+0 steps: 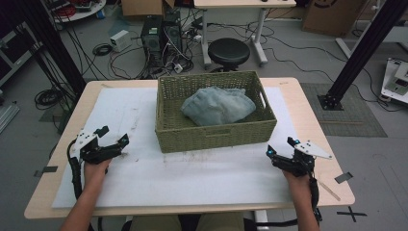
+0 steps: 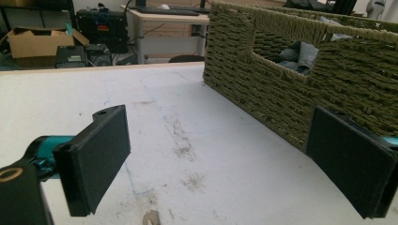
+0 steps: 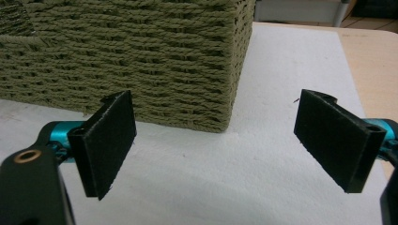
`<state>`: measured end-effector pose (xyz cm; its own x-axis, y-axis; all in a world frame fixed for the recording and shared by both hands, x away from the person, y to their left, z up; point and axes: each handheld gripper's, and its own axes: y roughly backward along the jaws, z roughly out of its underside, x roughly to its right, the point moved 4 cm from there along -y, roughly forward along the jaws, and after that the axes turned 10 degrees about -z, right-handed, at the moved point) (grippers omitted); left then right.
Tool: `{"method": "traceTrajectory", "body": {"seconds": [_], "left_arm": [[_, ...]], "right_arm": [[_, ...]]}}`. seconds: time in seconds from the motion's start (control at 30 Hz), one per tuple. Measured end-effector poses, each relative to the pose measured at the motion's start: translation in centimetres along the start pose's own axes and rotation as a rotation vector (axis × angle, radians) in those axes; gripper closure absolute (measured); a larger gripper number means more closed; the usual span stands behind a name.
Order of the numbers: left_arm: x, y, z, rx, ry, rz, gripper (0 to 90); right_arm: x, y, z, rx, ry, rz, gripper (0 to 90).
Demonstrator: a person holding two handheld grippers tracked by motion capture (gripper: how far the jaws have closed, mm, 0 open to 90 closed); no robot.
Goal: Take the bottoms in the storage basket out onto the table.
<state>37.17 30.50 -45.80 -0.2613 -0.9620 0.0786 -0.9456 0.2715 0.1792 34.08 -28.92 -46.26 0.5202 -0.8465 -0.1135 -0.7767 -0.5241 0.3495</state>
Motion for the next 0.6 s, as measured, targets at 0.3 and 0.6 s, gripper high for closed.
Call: {"method": "traceTrajectory", "body": {"seconds": [0.3, 0.6], "left_arm": [[0.03, 0.01, -0.01, -0.001, -0.002, -0.007, 7.2], [-0.37, -0.25, -0.10, -0.023, 0.045, -0.014, 7.2]], "right_arm": [[-0.06, 0.17, 0.02, 0.016, 0.000, 0.004, 13.5], [-0.42, 0.41, 0.08, 0.021, 0.012, 0.003, 13.5]]}}
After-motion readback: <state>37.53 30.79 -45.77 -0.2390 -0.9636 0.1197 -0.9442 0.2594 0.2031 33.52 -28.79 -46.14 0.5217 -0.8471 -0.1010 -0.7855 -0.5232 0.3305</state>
